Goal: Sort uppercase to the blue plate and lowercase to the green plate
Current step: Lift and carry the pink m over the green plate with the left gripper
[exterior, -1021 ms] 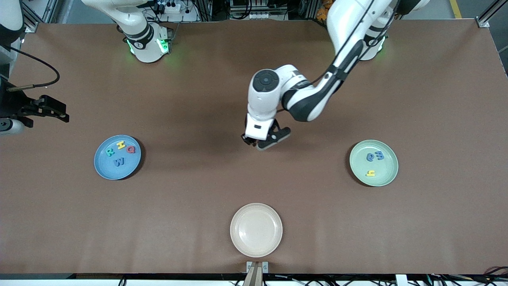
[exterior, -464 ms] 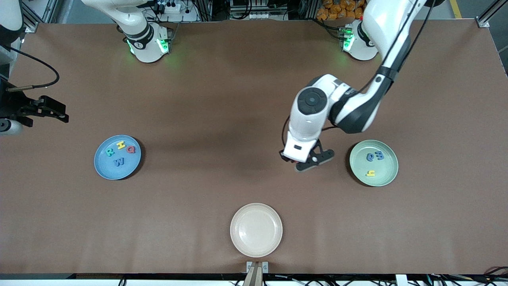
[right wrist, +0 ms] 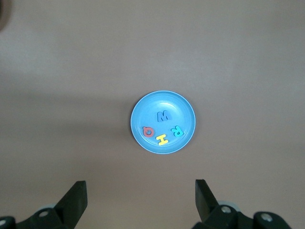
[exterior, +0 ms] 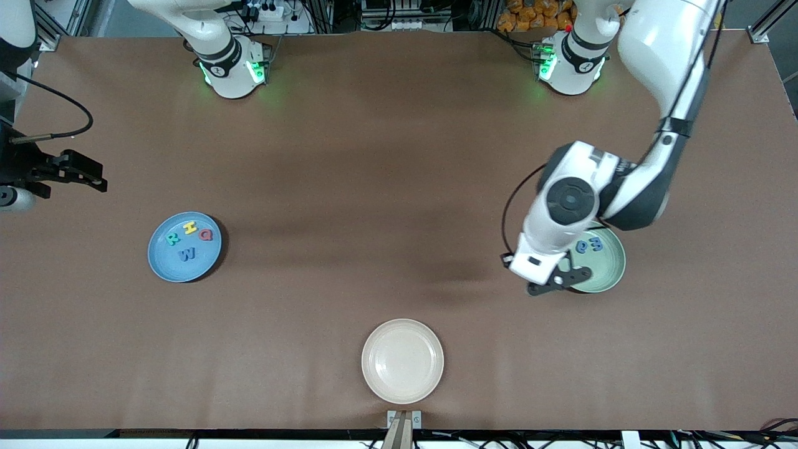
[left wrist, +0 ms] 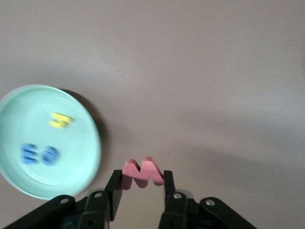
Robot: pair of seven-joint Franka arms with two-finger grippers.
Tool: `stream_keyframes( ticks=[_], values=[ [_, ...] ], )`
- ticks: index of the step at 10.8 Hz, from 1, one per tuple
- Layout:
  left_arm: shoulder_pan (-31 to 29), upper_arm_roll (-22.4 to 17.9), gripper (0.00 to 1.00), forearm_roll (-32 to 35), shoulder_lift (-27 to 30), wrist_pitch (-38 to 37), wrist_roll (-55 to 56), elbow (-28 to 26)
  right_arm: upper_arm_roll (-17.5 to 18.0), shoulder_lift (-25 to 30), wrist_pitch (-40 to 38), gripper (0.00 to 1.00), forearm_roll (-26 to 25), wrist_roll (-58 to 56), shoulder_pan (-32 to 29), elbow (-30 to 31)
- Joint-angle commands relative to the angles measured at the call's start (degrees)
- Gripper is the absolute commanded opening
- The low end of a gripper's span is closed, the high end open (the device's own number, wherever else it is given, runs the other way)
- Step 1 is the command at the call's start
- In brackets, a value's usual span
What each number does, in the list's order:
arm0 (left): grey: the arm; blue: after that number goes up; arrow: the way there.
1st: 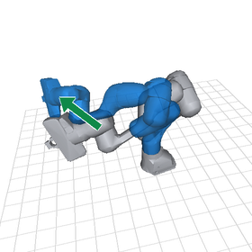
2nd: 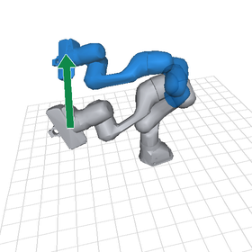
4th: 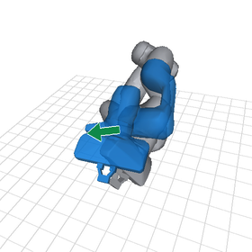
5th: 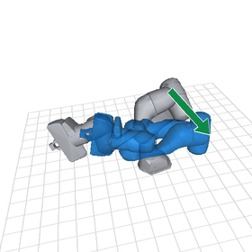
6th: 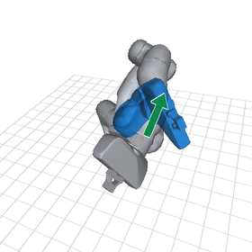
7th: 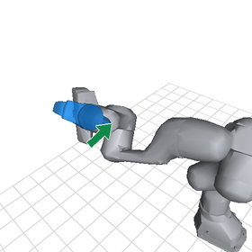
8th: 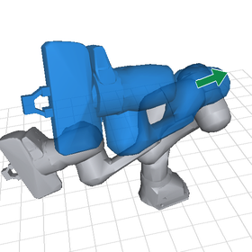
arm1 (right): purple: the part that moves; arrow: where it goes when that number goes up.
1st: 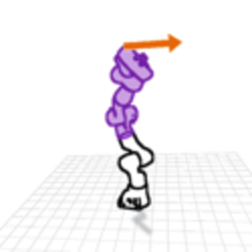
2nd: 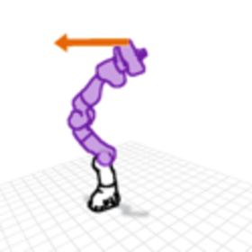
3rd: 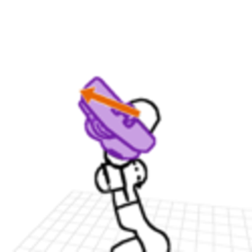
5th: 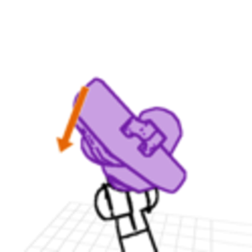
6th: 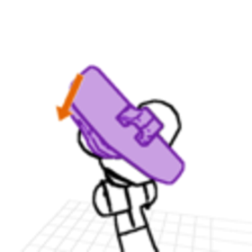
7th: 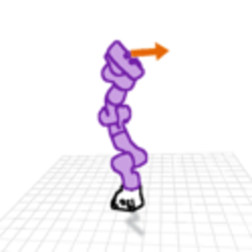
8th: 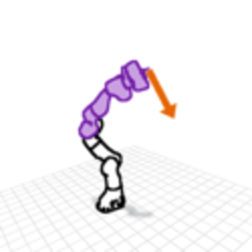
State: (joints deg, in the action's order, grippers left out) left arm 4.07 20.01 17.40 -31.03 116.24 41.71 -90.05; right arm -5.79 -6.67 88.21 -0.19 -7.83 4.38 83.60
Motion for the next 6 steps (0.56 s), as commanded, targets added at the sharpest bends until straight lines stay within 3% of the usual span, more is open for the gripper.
stream_keyframes(
  ticks=[1,4,6],
  values=[
    [-5.72,1.35,0.0,-0.34,4.48,-0.84,-9.58,-5.3,-0.1,-0.19,-1.19,1.0,-1.12,0.63,0.1,-1.42],
    [-11.35,1.44,0.0,-0.26,4.92,0.47,-17.53,-10.64,-0.19,-0.45,-1.19,1.0,-1.03,0.63,0.36,-1.42],
    [-14.33,1.43,0.0,-0.17,5.45,8.08,-18.24,-16.88,-0.1,-0.45,-1.11,1.0,-0.95,0.63,0.37,-1.42]
  ],
)
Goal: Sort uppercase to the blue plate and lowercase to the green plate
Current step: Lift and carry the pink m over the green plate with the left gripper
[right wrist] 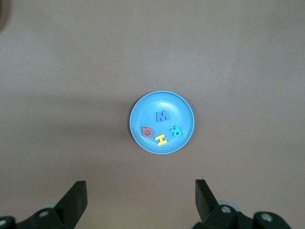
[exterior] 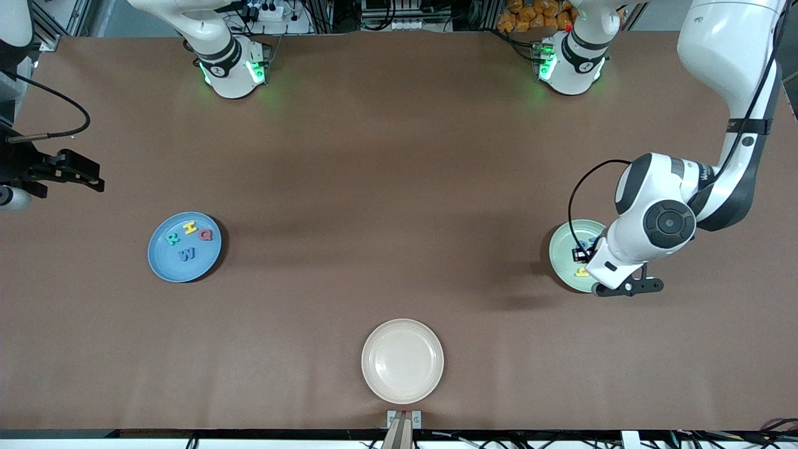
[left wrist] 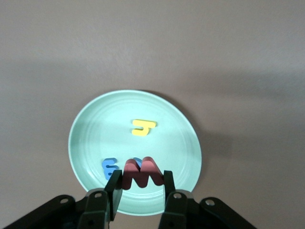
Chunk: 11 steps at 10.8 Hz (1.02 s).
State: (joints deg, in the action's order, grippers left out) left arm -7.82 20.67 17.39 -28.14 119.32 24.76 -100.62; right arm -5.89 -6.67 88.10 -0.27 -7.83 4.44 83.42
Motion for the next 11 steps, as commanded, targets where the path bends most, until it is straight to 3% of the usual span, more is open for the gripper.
stream_keyframes(
  ticks=[1,3,4,5,9,11],
  values=[
    [-3.25,0.69,0.0,-0.25,2.83,8.17,-3.12,-8.52,0.0,-0.44,-1.0,1.0,-0.95,0.63,0.31,-1.24],
    [-4.31,0.77,0.0,-0.25,3.44,9.78,-3.57,-10.64,0.0,-0.53,-1.0,1.0,-0.87,0.63,0.22,-1.24],
    [-4.31,0.69,0.22,-0.16,3.71,9.79,-4.1,-10.39,0.0,-0.53,-1.0,1.0,-0.87,0.63,0.31,-1.24],
    [-4.31,0.69,0.99,-0.16,4.49,9.79,-4.97,-10.12,0.0,-0.53,-1.0,1.0,-0.87,0.63,0.31,-1.24],
    [-4.04,1.56,1.0,-0.33,9.58,6.64,-5.07,-6.88,0.0,-0.97,-1.0,1.0,-0.69,0.71,0.4,-1.24],
    [-4.22,3.49,1.0,-0.42,10.56,-1.24,-5.16,-1.19,0.0,-0.97,-1.0,1.0,-0.08,0.54,-0.3,-0.98]
  ],
)
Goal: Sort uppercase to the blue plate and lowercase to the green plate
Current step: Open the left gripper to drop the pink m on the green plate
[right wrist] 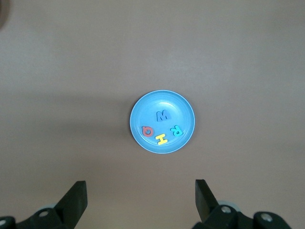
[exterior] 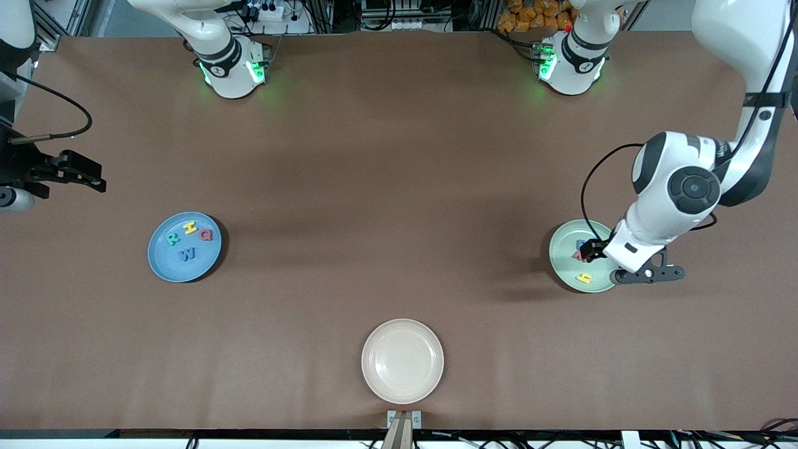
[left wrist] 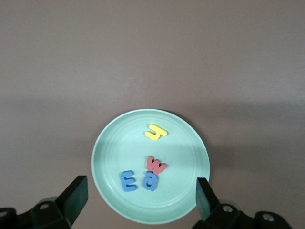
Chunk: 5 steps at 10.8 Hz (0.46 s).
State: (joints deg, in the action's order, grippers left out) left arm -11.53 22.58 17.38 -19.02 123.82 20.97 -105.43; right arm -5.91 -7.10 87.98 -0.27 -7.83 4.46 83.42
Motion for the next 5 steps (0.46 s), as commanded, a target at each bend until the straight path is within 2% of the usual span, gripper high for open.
stream_keyframes(
  ticks=[1,3,5],
  values=[
    [-0.59,3.07,1.0,-1.73,1.62,-10.04,-1.37,7.13,-0.06,-0.46,-0.88,1.0,-0.69,0.45,-0.24,-1.16],
    [-1.03,3.17,1.0,-6.73,4.07,-16.21,-1.37,11.28,-0.06,-0.19,-1.23,1.0,-0.61,0.54,-0.24,-1.07],
    [-1.03,3.35,1.0,-6.92,6.09,-20.09,-1.37,14.18,-0.24,-0.11,-2.63,1.0,-0.61,0.45,-0.5,-1.07]
  ],
)
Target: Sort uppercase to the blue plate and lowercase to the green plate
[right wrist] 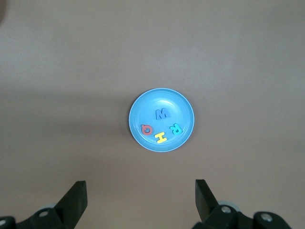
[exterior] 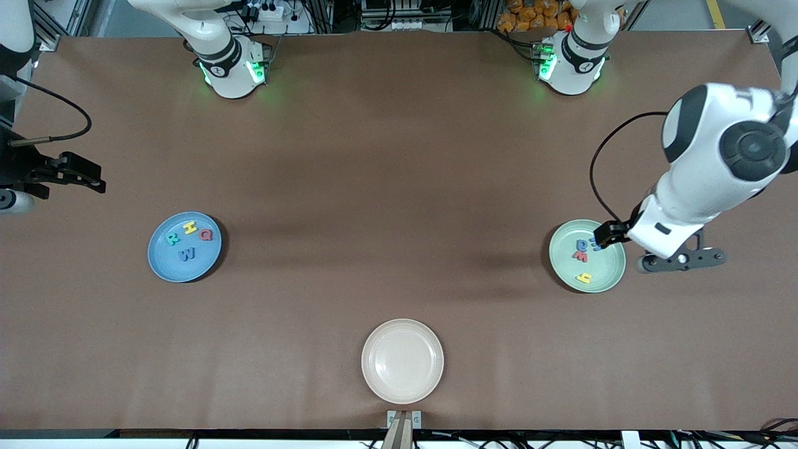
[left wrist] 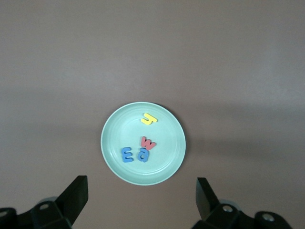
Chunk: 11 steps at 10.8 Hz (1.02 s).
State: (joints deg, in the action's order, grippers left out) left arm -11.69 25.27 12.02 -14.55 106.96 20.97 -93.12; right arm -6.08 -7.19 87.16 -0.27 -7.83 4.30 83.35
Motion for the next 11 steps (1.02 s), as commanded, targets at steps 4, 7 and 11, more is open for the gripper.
stream_keyframes(
  ticks=[4,7,11],
  values=[
    [-0.79,0.74,1.0,-6.46,4.52,-7.29,-1.37,4.17,0.27,0.16,-1.82,1.0,-0.52,0.45,-0.35,-1.0],
    [-0.79,1.0,1.0,-7.28,5.14,-7.82,-1.37,4.44,4.82,0.25,-1.82,1.0,-0.43,0.45,-5.06,-1.0],
    [12.97,-12.74,1.0,-7.45,10.15,-8.7,-6.27,4.44,6.25,0.51,-1.73,1.0,-0.52,0.45,-6.24,-0.91]
  ],
)
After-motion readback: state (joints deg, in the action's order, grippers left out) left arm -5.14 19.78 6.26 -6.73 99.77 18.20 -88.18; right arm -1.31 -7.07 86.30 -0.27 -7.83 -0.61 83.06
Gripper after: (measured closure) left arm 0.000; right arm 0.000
